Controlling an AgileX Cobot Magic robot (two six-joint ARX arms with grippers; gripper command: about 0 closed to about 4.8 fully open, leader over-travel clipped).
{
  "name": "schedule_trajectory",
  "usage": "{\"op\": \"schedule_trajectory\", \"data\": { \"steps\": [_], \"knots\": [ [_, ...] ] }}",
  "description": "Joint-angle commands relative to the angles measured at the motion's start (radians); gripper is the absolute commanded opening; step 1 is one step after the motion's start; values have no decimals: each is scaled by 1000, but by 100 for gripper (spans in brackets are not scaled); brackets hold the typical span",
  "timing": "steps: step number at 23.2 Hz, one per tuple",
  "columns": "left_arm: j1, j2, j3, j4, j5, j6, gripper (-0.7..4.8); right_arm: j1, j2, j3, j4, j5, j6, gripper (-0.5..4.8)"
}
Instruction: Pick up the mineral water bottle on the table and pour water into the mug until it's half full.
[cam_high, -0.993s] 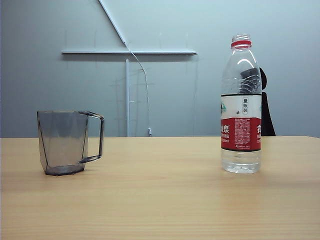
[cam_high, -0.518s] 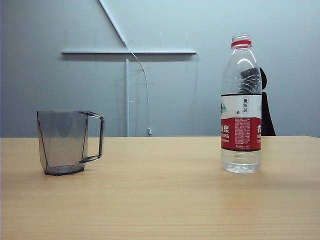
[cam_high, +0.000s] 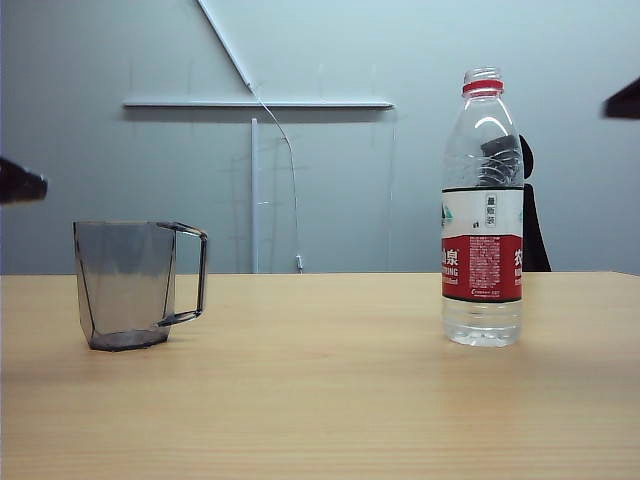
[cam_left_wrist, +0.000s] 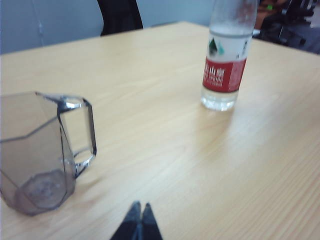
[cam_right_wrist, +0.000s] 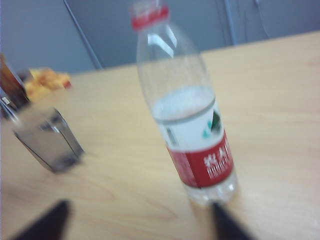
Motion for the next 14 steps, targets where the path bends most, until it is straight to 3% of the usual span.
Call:
{"op": "schedule_trajectory", "data": {
  "steps": [1, 2, 4, 10, 14],
  "knots": [
    [0, 3, 2, 13, 1, -3, -2, 123, 86, 3, 127, 227, -113, 479],
    [0, 2, 2, 13, 0, -3, -2, 193, 166, 3, 223, 331, -182, 479],
    [0, 2, 2, 13, 1, -3, -2, 255, 313, 3, 391, 381, -230, 479],
    [0, 2, 2, 13, 1, -3, -2, 266, 956, 26, 1022, 448, -264, 479],
    [0, 2, 2, 13, 1, -3, -2, 264, 1340, 117, 1335, 474, -267, 479]
  ]
}}
